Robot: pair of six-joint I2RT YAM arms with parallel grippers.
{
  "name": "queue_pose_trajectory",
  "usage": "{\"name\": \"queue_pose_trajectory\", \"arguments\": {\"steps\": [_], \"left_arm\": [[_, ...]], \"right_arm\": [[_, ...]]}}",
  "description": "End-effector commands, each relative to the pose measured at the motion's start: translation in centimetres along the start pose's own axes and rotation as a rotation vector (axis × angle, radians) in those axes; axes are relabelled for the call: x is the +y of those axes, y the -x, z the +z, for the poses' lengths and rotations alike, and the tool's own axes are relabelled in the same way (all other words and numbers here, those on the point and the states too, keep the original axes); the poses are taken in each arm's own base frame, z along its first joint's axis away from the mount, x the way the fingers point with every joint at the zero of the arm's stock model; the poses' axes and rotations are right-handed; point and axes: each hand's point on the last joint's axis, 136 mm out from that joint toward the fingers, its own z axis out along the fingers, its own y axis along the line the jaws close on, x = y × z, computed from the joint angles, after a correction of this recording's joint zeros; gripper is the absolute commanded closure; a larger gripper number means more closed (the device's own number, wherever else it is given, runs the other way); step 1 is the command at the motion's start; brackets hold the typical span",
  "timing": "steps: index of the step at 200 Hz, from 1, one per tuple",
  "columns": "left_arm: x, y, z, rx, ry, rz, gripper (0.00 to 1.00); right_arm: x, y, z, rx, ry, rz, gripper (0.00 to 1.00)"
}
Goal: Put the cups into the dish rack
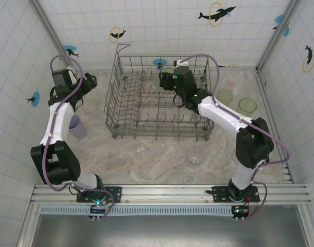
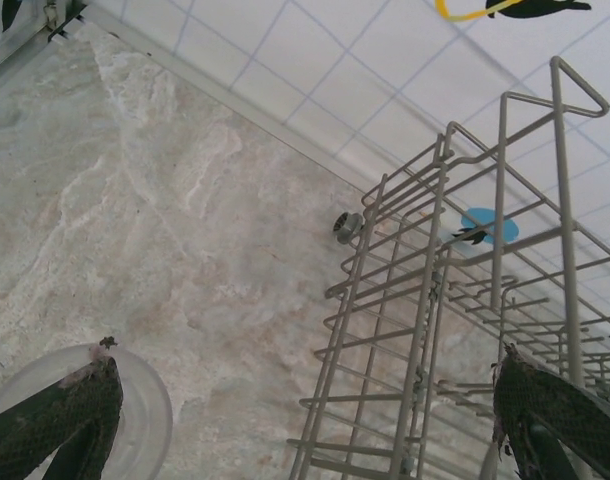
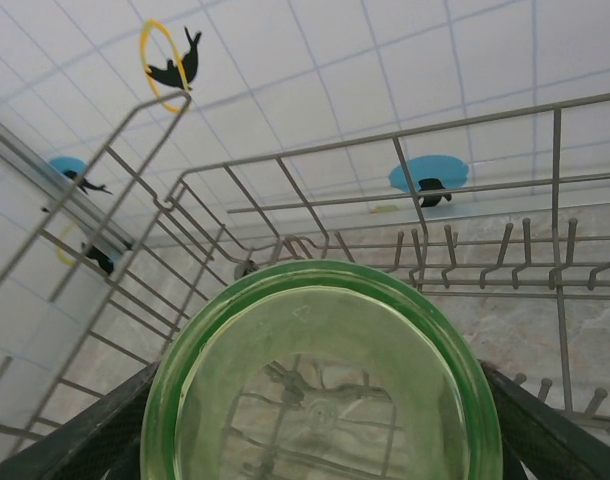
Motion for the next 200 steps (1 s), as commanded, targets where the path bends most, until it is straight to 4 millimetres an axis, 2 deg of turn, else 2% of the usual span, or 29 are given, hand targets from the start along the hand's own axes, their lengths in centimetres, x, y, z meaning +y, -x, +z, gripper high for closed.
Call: {"name": "queue_pose_trajectory", "arguments": {"steps": [1,24,50,89,126,152,200], "left_arm": [[0.5,-0.1,0.8,-0.005,-0.018,0.034,0.03],[1.7,-1.0,1.2,-0.002,-0.004,0.051,0.03],[2.2,-2.1,1.1,0.020,-0.015,0.052,0.03],[2.4,-1.9,-0.2,-0.032,-0.008,0.071,0.03],[3.5,-2.3,-1.0,-0.072,0.046,0.089,0.03],[4.4,-2.4,-0.8,-0.073,0.087,0.093,0.03],[4.7,-3.1,0.1,-0.039,0.075,0.068,0.03]], "right_arm": [[1.1,0.8,1.1,-0.002,-0.021,-0.089,0.49],[1.8,0.7,2.4,0.007,-0.028,-0.145,0.49],[1.7,0.7,3.8,0.022,-0.059,-0.189,0.49],[1.9,0.3,5.5,0.030,-0.064,-0.247,0.48],[2.1,-0.3,7.0,0.034,-0.058,-0.261,0.48],[2.3,-0.7,7.9,0.043,-0.050,-0.271,0.48],[1.3,-1.5,8.9,0.047,-0.078,-0.305,0.48]]}}
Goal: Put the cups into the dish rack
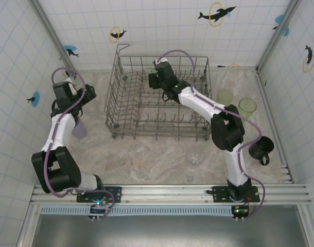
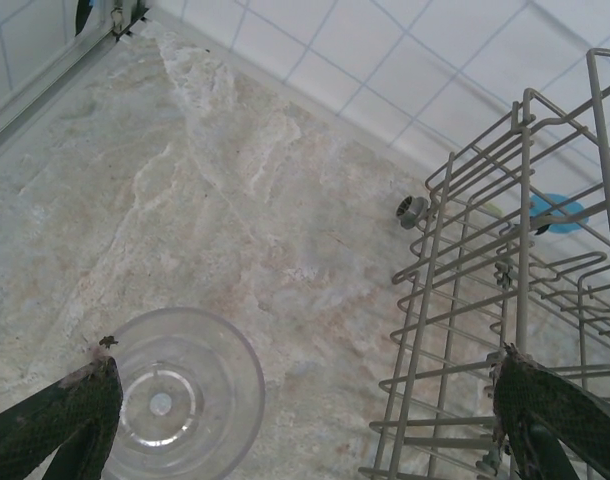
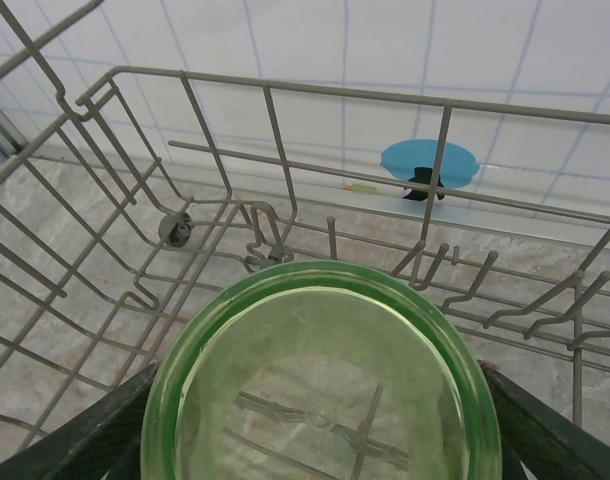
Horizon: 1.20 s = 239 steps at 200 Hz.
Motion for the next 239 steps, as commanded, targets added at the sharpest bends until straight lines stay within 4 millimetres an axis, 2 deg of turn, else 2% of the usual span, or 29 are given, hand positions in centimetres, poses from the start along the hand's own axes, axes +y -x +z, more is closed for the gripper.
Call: {"name": "queue_pose_trajectory", "arguments": {"steps": [1,95,155,217,234,239], "left_arm": [[0.7,-0.3,0.6,0.006,0.013,0.006,0.03],[0.2,-0.6,0.8,0.020,-0.020,-0.022,0.03],[0.0,-0.6,0.8,0.022,-0.031,-0.031,0.03],[-0.2,-0.6,0.7,0.022,-0.040,-0.039,0.03],[-0.3,-0.6,0.7,0.021,-0.043,-0.040,0.03],[-0.2,-0.6,0.7,0.021,-0.043,-0.042,0.03]], "right_arm": [[0.0,2.1,0.3,-0.057,-0.009,-0.012,0.48],[0.0,1.1,2.0,-0.055,0.020,0.005,0.48],[-1.3,0.4,3.6,-0.060,0.015,0.042,0.47],[-0.8,-0.1,5.0,-0.083,0.023,0.030,0.46],[-0.6,0.3,4.8,-0.093,0.026,0.018,0.45],[-0.6,-1.0,5.7,-0.070,0.021,0.009,0.44]]}}
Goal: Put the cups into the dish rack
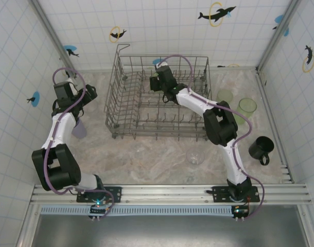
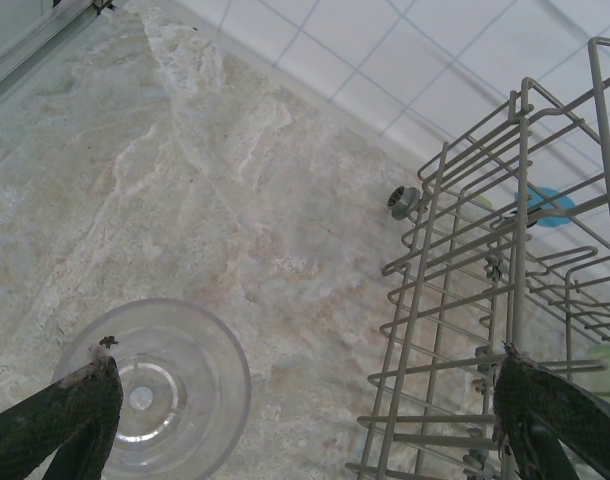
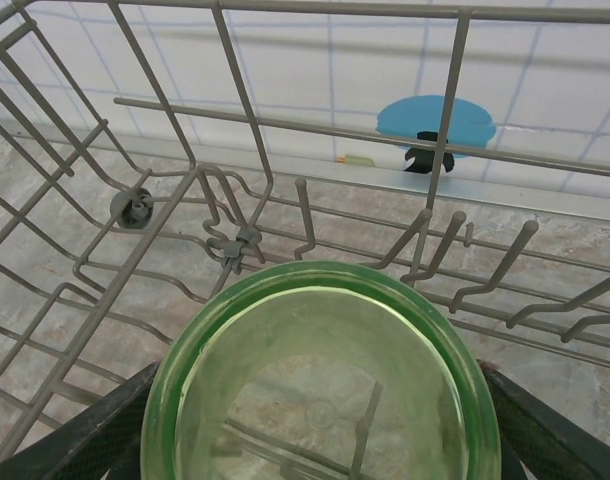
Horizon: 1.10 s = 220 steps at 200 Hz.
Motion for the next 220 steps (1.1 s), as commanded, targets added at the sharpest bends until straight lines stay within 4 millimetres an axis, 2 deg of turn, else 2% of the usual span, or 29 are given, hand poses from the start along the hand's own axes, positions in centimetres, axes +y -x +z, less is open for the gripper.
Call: {"name": "queue_pose_trajectory", "arguments": {"steps": [1,54,95,124,152,165,167,170,220], "left_arm": [[-0.1,0.0,0.0,-0.004,-0.021,-0.011,0.03],[-0.3,0.1,-0.1,-0.006,-0.029,-0.016,0.03],[-0.3,0.1,0.0,-0.004,-0.032,-0.019,0.03],[-0.4,0.0,-0.1,-0.004,-0.034,-0.024,0.03],[-0.4,0.1,-0.2,-0.005,-0.035,-0.023,0.03],[-0.4,0.1,-0.2,-0.005,-0.036,-0.024,0.03],[-0.5,0.1,-0.2,-0.006,-0.037,-0.023,0.03],[-0.5,0.1,-0.2,-0.007,-0.038,-0.024,0.03],[-0.5,0.4,-0.5,-0.017,-0.036,-0.018,0.03]], "right_arm": [[1.0,2.4,0.8,-0.092,0.017,-0.006,0.44],[1.3,0.6,1.8,-0.063,-0.003,-0.029,0.30],[1.3,0.5,1.7,-0.052,-0.006,-0.034,0.17],[1.8,1.6,1.0,-0.060,0.009,-0.026,0.09],[2.0,3.2,-0.3,-0.071,0.017,-0.007,0.06],[1.9,3.1,-0.3,-0.062,0.014,-0.003,0.05],[2.0,4.3,-1.2,-0.084,0.020,0.004,0.05],[2.0,4.8,-1.7,-0.091,0.022,0.006,0.05],[1.7,8.5,-5.5,-0.133,0.015,0.029,0.01]]}}
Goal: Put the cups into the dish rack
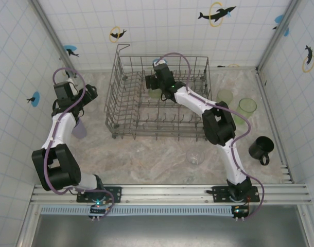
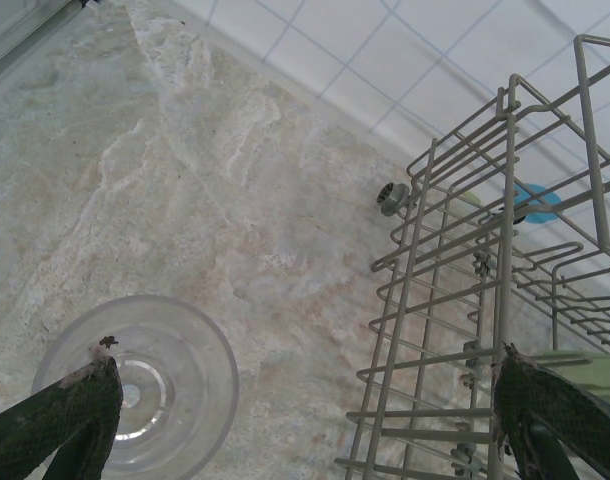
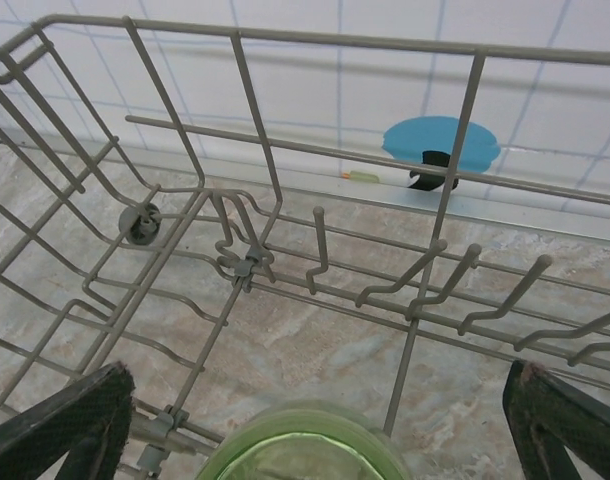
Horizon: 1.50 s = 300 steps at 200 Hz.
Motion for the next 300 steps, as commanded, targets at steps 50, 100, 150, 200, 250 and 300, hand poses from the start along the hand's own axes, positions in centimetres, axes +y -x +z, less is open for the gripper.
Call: {"name": "queue_pose_trajectory", "arguments": {"steps": [50,100,150,200,250,300], "left_arm": [[0.0,0.8,-0.7,-0.036,0.002,-0.004,0.03],[0.1,1.1,-0.9,-0.043,0.020,-0.005,0.03],[-0.2,1.3,-1.3,-0.043,0.009,-0.007,0.03],[-0.3,1.9,-1.9,-0.059,0.027,0.025,0.03],[-1.2,2.1,-2.3,-0.052,-0.006,0.006,0.03],[-1.4,1.9,-1.9,-0.035,-0.029,-0.027,0.03]], "right_arm": [[-0.8,9.1,-8.8,-0.116,-0.039,0.033,0.01],[-3.4,9.8,-12.5,-0.073,-0.123,0.031,0.01],[-7.5,7.8,-15.5,0.046,-0.177,0.069,0.01],[-12.8,4.6,-18.9,0.142,-0.249,0.161,0.01],[-18.2,1.1,-22.1,0.187,-0.366,0.259,0.01],[-22.5,-2.5,-24.2,0.246,-0.437,0.315,0.01]]}}
